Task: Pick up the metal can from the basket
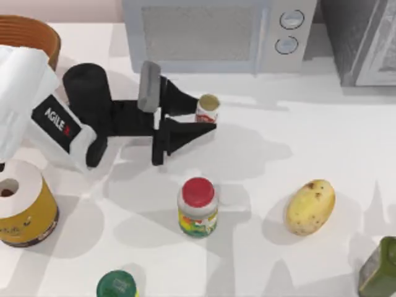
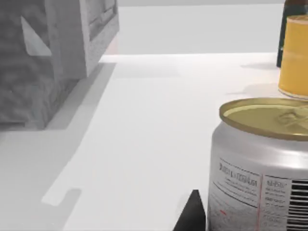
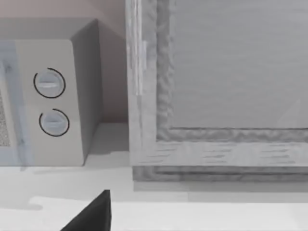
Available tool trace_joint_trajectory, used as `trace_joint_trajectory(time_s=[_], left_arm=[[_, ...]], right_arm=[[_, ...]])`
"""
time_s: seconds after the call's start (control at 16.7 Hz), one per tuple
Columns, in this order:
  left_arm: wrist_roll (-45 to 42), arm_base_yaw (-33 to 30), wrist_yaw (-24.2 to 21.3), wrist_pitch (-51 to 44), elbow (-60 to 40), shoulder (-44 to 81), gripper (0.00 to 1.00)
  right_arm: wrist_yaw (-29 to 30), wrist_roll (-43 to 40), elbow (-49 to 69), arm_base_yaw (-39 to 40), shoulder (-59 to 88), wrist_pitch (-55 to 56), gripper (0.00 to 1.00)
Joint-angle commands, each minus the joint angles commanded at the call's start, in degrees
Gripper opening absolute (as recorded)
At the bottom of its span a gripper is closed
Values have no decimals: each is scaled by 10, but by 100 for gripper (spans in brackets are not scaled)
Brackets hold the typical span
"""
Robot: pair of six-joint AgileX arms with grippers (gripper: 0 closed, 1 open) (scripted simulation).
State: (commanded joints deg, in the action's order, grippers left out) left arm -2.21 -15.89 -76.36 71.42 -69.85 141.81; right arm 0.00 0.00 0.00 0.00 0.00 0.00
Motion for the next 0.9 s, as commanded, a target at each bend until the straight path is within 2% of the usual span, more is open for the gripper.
trace_joint_trajectory(time_s=[0.18,0.48,0.9], left_arm=[[-3,21,-27,24,-2,43,0],[-3,23,-29,26,-1,46,0],[-3,23,-29,26,-1,46,53]], right_arm=[[0,0,0,0,0,0,100],[0,0,0,0,0,0,100],[0,0,0,0,0,0,100]])
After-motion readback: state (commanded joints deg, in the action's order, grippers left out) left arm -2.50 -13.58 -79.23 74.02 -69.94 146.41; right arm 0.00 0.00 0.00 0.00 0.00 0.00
